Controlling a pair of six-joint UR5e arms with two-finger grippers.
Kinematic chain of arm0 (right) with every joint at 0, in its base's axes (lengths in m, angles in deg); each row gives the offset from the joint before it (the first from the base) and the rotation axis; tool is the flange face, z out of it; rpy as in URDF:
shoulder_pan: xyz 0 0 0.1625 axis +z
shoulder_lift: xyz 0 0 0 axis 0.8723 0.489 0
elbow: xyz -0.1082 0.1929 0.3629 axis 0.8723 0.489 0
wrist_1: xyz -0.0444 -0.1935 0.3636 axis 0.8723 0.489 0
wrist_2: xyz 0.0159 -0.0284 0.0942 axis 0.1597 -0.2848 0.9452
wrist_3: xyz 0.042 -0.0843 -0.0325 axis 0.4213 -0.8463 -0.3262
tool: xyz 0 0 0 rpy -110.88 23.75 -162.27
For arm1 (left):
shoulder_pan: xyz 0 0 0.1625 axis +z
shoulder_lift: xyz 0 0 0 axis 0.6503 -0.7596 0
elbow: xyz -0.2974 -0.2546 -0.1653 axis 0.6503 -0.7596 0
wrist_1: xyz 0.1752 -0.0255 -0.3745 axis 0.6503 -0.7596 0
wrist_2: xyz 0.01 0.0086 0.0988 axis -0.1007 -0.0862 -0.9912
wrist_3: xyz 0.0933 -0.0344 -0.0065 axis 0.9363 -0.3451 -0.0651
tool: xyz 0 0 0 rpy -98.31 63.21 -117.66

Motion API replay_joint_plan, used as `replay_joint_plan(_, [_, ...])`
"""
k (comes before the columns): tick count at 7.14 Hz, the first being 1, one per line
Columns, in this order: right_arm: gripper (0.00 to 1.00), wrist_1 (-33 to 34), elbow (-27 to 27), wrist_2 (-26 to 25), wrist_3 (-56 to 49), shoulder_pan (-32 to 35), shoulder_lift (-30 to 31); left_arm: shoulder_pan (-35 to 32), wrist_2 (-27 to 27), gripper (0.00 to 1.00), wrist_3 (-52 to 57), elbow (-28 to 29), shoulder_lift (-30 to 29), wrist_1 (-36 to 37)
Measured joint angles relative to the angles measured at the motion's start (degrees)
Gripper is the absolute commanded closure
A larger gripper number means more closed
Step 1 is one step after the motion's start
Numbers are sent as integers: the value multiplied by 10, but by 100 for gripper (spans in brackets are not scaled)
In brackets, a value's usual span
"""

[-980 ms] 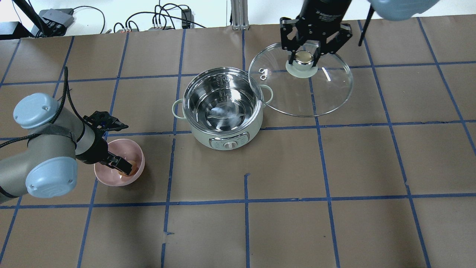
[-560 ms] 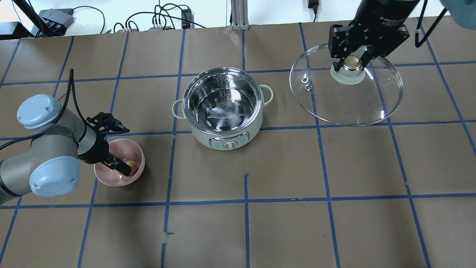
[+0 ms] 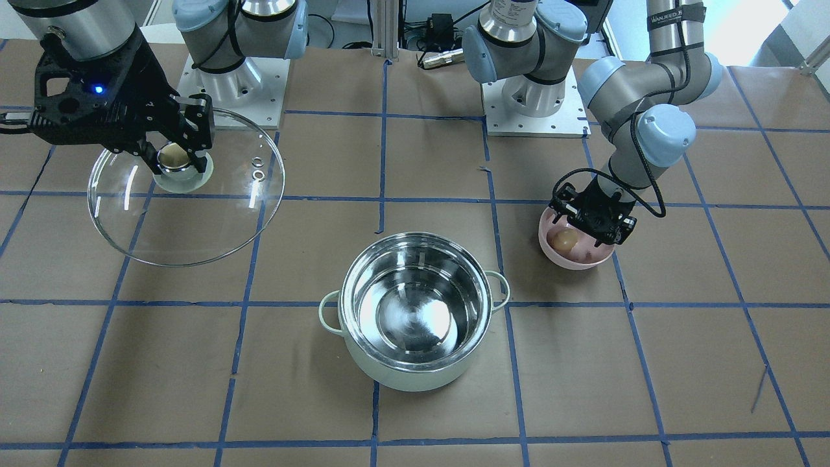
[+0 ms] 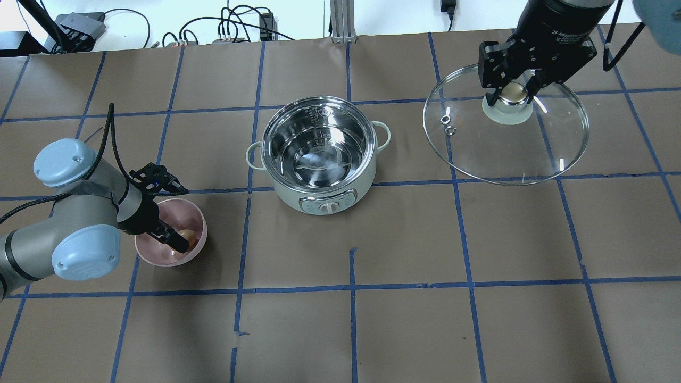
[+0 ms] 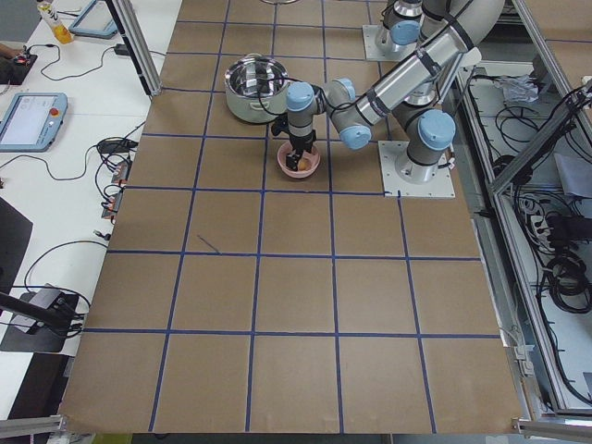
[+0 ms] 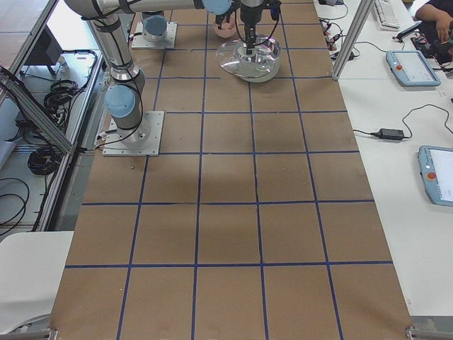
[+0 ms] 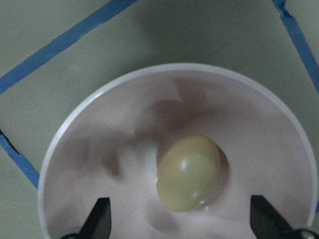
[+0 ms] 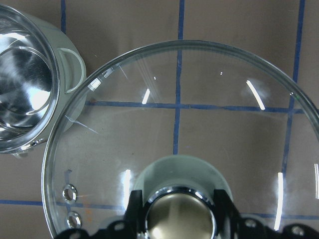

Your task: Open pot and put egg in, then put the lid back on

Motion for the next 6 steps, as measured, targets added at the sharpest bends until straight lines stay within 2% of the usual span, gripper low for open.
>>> replay_joint_plan(3, [69, 0, -2, 1, -13, 1, 0, 0, 0, 3, 2, -15, -8, 25])
replay_joint_plan(6, [68, 0, -3, 1, -15, 1, 0, -17, -45, 3, 25, -19, -12, 40])
